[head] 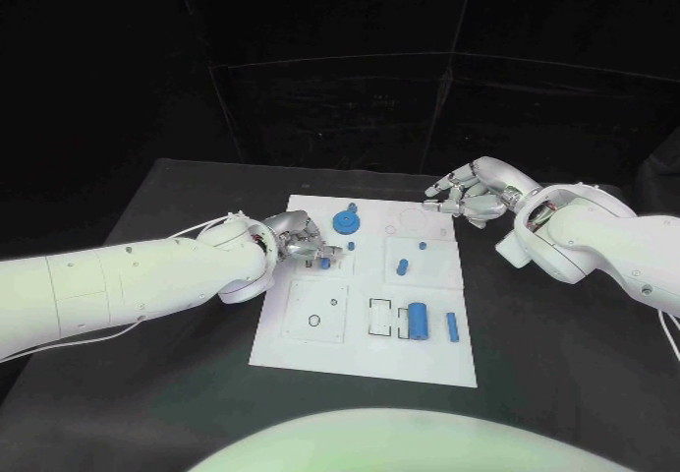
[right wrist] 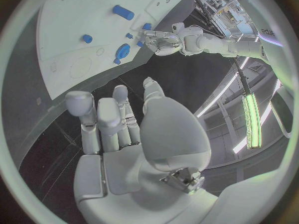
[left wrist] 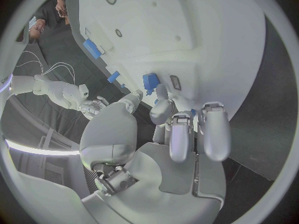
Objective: Assemble the parts on the task board
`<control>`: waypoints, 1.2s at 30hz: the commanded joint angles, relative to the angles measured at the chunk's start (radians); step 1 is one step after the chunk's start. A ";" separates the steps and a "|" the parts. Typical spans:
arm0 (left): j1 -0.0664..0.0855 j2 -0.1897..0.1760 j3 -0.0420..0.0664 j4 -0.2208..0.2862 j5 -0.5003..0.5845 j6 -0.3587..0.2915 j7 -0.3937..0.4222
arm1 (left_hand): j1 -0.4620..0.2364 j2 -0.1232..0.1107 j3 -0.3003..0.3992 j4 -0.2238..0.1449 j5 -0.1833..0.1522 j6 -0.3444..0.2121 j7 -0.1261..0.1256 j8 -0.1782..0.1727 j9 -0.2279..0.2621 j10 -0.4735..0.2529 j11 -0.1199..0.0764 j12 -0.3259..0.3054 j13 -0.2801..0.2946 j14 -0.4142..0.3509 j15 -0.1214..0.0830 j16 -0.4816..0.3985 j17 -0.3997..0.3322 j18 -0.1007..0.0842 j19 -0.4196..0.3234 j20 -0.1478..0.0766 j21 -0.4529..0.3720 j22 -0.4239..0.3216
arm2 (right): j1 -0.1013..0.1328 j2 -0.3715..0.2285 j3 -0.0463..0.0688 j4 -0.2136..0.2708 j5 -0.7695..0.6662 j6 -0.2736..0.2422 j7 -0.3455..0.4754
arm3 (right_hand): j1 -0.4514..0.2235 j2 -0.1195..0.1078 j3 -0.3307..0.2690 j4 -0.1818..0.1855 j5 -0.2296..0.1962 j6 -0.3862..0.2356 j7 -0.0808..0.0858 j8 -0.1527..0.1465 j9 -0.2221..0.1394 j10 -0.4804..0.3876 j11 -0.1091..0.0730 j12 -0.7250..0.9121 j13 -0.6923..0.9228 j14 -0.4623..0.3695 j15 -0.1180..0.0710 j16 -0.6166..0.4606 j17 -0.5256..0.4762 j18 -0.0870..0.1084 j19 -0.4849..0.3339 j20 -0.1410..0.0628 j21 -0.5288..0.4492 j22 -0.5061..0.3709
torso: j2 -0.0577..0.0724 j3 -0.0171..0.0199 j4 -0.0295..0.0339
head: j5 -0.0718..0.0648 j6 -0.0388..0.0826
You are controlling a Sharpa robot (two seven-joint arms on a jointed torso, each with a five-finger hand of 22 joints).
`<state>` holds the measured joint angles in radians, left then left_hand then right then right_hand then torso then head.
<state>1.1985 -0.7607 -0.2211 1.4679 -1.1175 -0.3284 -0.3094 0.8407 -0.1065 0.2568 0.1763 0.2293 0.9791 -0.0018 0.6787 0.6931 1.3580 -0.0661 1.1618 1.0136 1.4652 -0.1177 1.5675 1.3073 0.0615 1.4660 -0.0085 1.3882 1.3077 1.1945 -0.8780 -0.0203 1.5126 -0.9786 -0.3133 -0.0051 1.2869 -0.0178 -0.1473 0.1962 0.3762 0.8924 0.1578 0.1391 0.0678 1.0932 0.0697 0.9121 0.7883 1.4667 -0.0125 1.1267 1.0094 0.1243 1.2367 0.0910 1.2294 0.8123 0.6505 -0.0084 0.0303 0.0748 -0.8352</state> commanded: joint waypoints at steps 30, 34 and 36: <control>0.016 -0.043 0.003 0.038 0.081 0.145 0.005 | 0.113 0.018 -0.100 -0.007 -0.004 -0.006 0.008 -0.006 -0.018 -0.016 0.005 -0.015 -0.026 0.106 0.000 0.003 0.263 -0.003 0.023 0.000 -0.013 0.003 | 0.001 0.005 0.000 -0.007 0.005 0.010 0.007 | -0.011 -0.002 0.000 0.008 0.008 -0.009 0.000 0.006 0.000 -0.002 0.000 -0.001 0.000 -0.004 0.001 -0.004 0.001 0.012 -0.006 0.003 -0.004 -0.001 | 0.001 0.0001 0.0007 | -0.001 -0.002; 0.016 -0.044 0.003 0.037 0.083 0.143 0.005 | 0.112 0.021 -0.106 -0.004 -0.006 -0.006 0.008 -0.006 -0.018 -0.016 0.006 -0.015 -0.026 0.106 0.000 0.003 0.263 -0.003 0.023 0.000 -0.013 0.003 | 0.001 0.006 0.000 -0.008 0.005 0.011 0.007 | -0.011 -0.002 0.000 0.008 0.008 -0.009 0.000 0.006 0.000 -0.002 0.000 -0.001 0.000 -0.004 0.001 -0.004 0.001 0.012 -0.006 0.003 -0.004 -0.001 | 0.001 0.0005 -0.0004 | 0.000 -0.003; 0.016 -0.044 0.003 0.035 0.084 0.142 0.005 | 0.114 0.025 -0.108 -0.002 -0.007 -0.005 0.008 -0.006 -0.019 -0.017 0.006 -0.016 -0.028 0.106 0.000 0.003 0.263 -0.003 0.023 0.000 -0.014 0.002 | 0.001 0.006 0.000 -0.008 0.005 0.011 0.006 | -0.011 -0.002 0.000 0.008 0.008 -0.009 0.000 0.006 0.000 -0.002 0.000 -0.001 0.000 -0.004 0.001 -0.004 0.001 0.012 -0.006 0.003 -0.004 -0.001 | 0.001 0.0004 -0.0006 | 0.000 -0.002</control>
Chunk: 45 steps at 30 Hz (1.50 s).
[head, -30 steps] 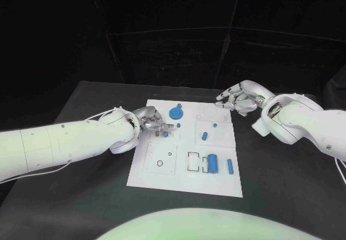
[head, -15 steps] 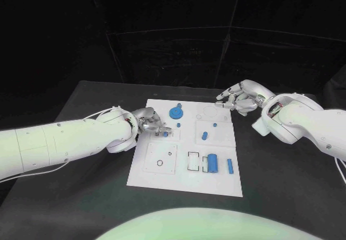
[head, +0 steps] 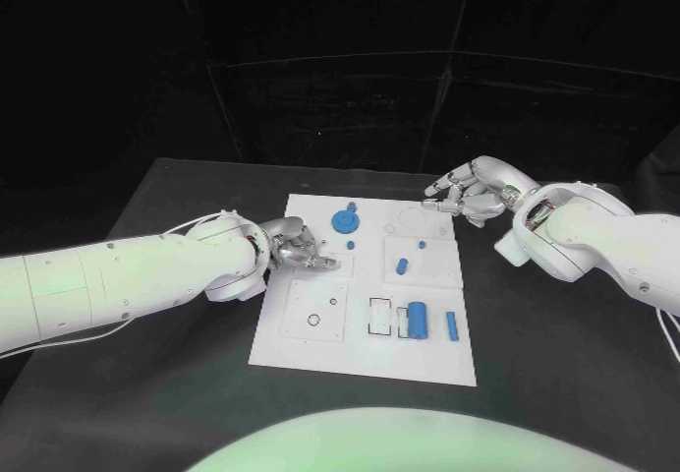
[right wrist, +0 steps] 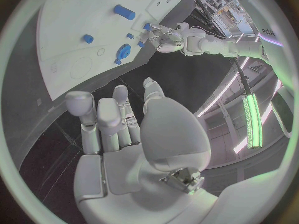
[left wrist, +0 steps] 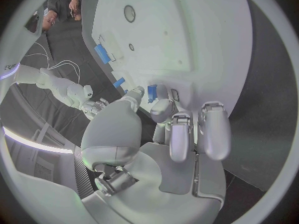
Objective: Assemble the parts on the task board
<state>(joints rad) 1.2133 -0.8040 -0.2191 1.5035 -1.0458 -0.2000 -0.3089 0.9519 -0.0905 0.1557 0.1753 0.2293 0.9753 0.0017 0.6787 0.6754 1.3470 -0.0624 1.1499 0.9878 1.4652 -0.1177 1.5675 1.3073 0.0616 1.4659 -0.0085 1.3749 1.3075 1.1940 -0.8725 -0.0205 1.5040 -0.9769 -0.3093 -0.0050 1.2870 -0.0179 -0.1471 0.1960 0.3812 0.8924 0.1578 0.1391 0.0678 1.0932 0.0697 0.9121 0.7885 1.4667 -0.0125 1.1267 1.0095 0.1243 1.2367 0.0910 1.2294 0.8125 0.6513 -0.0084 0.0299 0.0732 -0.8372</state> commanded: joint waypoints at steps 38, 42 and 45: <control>0.002 0.015 0.001 -0.016 0.043 -0.007 0.006 | 0.109 0.168 -0.023 0.012 -0.151 -0.024 0.015 -0.028 -0.025 -0.022 0.010 -0.013 -0.024 0.106 0.007 0.003 0.263 0.001 0.017 0.007 -0.018 -0.010 | 0.001 0.008 0.000 -0.006 0.004 0.013 0.006 | -0.011 0.002 -0.001 0.011 0.006 -0.010 0.000 0.007 0.000 -0.003 0.000 0.000 -0.001 -0.004 0.001 -0.005 0.001 0.012 -0.006 0.003 -0.005 -0.002 | 0.000 0.0003 -0.0007 | -0.001 -0.004; 0.002 0.016 0.001 -0.016 0.045 -0.003 0.006 | 0.138 0.180 -0.003 -0.006 -0.150 -0.030 0.016 -0.036 -0.031 -0.025 0.011 -0.015 -0.027 0.106 0.008 0.003 0.263 0.001 0.017 0.008 -0.020 -0.011 | 0.001 0.007 0.000 -0.006 0.004 0.015 0.006 | -0.011 0.002 -0.001 0.012 0.006 -0.010 0.000 0.007 0.000 -0.002 0.000 0.001 0.000 -0.004 0.001 -0.005 0.001 0.012 -0.005 0.003 -0.005 -0.002 | 0.000 0.0009 -0.0003 | -0.001 -0.004; 0.002 0.016 0.001 -0.016 0.046 0.002 0.007 | 0.155 0.180 0.014 -0.020 -0.149 -0.034 0.016 -0.040 -0.034 -0.028 0.012 -0.017 -0.030 0.106 0.009 0.003 0.263 0.002 0.016 0.008 -0.023 -0.013 | 0.001 0.007 0.000 -0.006 0.004 0.018 0.005 | -0.011 0.003 -0.001 0.012 0.007 -0.010 0.001 0.008 0.000 -0.002 0.000 0.002 0.000 -0.003 0.001 -0.005 0.001 0.012 -0.005 0.003 -0.005 -0.002 | 0.000 0.0006 0.0000 | -0.001 -0.005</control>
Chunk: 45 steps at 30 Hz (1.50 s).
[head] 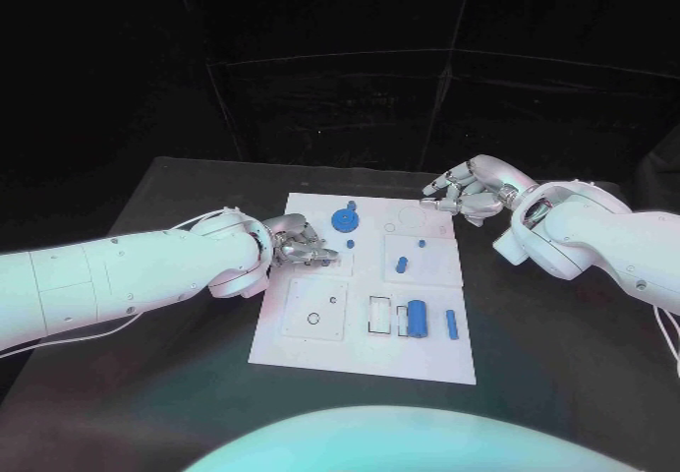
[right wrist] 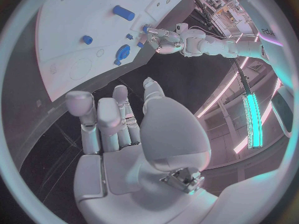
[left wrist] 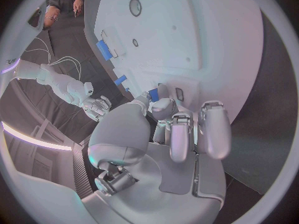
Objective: Assemble the parts on the task board
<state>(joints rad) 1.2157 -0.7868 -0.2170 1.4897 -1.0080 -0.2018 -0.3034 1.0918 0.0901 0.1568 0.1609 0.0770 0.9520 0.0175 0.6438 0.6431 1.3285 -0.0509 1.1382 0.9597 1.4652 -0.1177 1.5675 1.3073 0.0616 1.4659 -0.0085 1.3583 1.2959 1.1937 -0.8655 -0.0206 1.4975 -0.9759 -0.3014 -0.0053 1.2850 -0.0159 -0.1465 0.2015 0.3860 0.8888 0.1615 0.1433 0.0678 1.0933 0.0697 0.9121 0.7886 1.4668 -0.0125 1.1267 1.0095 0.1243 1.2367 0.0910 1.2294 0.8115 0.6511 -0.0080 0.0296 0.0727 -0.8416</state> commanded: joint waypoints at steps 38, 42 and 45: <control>0.002 -0.010 -0.001 0.013 0.061 0.056 0.004 | -0.107 -0.158 0.494 -0.129 0.035 -0.025 0.015 -0.036 -0.046 -0.034 0.011 -0.021 -0.040 0.106 0.018 0.003 0.263 0.005 0.013 0.017 -0.027 -0.007 | 0.002 0.001 0.000 0.000 0.005 0.025 0.008 | -0.004 0.004 -0.002 0.009 0.013 -0.008 -0.003 0.005 0.000 -0.004 0.000 0.003 -0.001 -0.003 0.001 -0.005 0.003 0.012 -0.004 0.003 -0.006 -0.001 | 0.000 -0.0004 0.0001 | 0.000 -0.001; 0.003 -0.010 -0.001 0.013 0.067 0.053 0.005 | -0.111 -0.159 0.501 -0.130 0.037 -0.025 0.015 -0.035 -0.046 -0.034 0.011 -0.021 -0.040 0.106 0.018 0.003 0.263 0.004 0.013 0.017 -0.027 -0.007 | 0.002 0.001 0.000 -0.001 0.005 0.024 0.008 | -0.004 0.004 -0.002 0.009 0.013 -0.008 -0.003 0.005 0.000 -0.004 0.000 0.003 -0.001 -0.003 0.001 -0.005 0.003 0.012 -0.004 0.003 -0.006 -0.001 | 0.000 -0.0002 0.0002 | -0.001 -0.002; 0.003 -0.010 -0.001 0.013 0.070 0.050 0.005 | -0.116 -0.157 0.517 -0.134 0.040 -0.026 0.014 -0.034 -0.047 -0.034 0.011 -0.021 -0.041 0.106 0.018 0.003 0.263 0.004 0.014 0.017 -0.026 -0.005 | 0.002 0.000 0.000 0.000 0.005 0.024 0.008 | -0.004 0.004 -0.002 0.009 0.013 -0.008 -0.003 0.005 0.000 -0.004 0.000 0.003 -0.001 -0.003 0.001 -0.005 0.003 0.012 -0.004 0.003 -0.006 -0.001 | 0.001 -0.0003 0.0004 | -0.001 -0.001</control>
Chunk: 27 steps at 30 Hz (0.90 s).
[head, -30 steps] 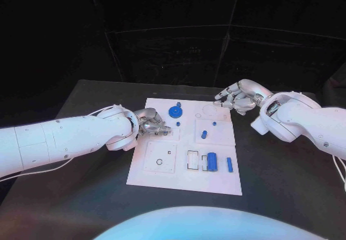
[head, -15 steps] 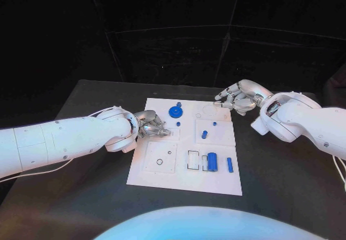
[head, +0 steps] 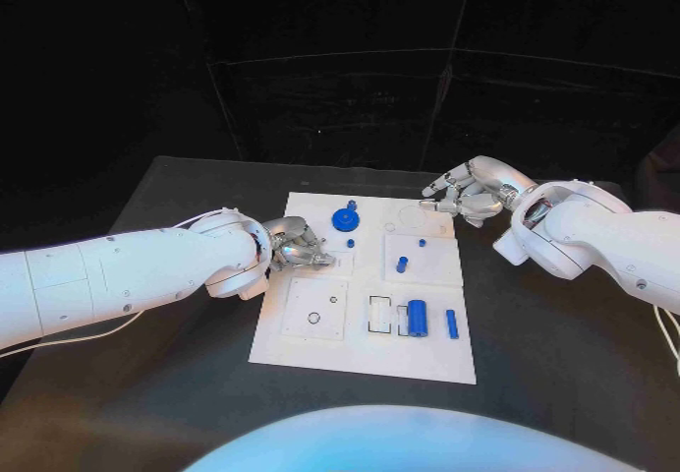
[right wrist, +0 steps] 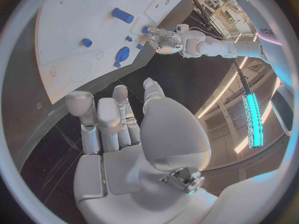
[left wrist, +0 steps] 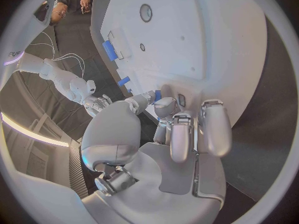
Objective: Assemble the parts on the task board
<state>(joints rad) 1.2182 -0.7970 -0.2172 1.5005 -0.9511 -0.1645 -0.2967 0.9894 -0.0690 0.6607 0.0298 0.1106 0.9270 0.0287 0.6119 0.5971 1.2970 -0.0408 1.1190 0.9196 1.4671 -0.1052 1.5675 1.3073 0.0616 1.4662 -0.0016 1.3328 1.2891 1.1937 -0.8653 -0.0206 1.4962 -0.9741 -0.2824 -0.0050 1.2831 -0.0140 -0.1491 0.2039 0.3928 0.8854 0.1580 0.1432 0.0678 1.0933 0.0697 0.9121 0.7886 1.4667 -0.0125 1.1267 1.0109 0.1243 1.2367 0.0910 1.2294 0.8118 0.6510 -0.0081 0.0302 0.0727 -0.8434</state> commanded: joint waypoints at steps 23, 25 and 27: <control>0.005 -0.008 0.000 0.010 0.029 0.021 0.008 | -0.057 0.007 0.230 -0.084 0.090 -0.011 0.008 0.036 0.016 0.006 0.003 0.002 -0.002 0.104 0.007 0.003 0.264 0.003 0.016 0.011 0.002 0.012 | 0.002 0.002 0.000 0.000 0.003 0.007 0.010 | -0.002 0.002 0.000 0.008 0.010 -0.005 0.000 0.005 0.000 -0.004 0.000 0.004 -0.001 -0.002 0.001 -0.006 0.002 0.013 -0.005 0.003 -0.008 -0.003 | 0.000 -0.0001 -0.0005 | -0.001 -0.001; 0.006 -0.009 0.000 0.011 0.029 0.023 0.008 | -0.060 0.006 0.236 -0.088 0.093 -0.010 0.007 0.038 0.017 0.006 0.002 0.003 -0.002 0.104 0.006 0.003 0.264 0.003 0.016 0.011 0.002 0.012 | 0.002 0.002 0.000 0.000 0.003 0.007 0.010 | -0.002 0.002 0.000 0.008 0.010 -0.005 0.000 0.005 0.000 -0.004 0.000 0.004 -0.001 -0.002 0.001 -0.006 0.002 0.013 -0.005 0.003 -0.008 -0.003 | 0.000 -0.0003 0.0002 | -0.001 -0.001; 0.007 -0.010 0.000 0.012 0.029 0.024 0.009 | -0.062 0.006 0.239 -0.089 0.094 -0.010 0.007 0.039 0.018 0.007 0.002 0.003 -0.002 0.104 0.006 0.003 0.264 0.003 0.016 0.011 0.002 0.013 | 0.002 0.002 0.000 0.000 0.003 0.007 0.011 | -0.002 0.002 0.000 0.008 0.010 -0.005 0.000 0.005 0.000 -0.004 0.000 0.004 -0.001 -0.002 0.001 -0.006 0.002 0.013 -0.005 0.003 -0.008 -0.003 | 0.000 -0.0002 0.0005 | -0.001 -0.001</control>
<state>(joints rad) 1.2229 -0.8061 -0.2180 1.5099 -0.9285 -0.1561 -0.2962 0.9332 -0.0689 0.7716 0.0614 0.2012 0.9165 0.0398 0.6470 0.6139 1.2976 -0.0409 1.1190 0.9174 1.4651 -0.1033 1.5675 1.3073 0.0616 1.4667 0.0049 1.3328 1.3005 1.1937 -0.8643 -0.0207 1.4952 -0.9735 -0.2807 -0.0043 1.2831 -0.0140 -0.1491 0.2039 0.4008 0.8854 0.1580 0.1432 0.0678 1.0933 0.0697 0.9121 0.7886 1.4667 -0.0125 1.1267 1.0116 0.1243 1.2367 0.0910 1.2252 0.8094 0.6511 -0.0083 0.0300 0.0722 -0.8442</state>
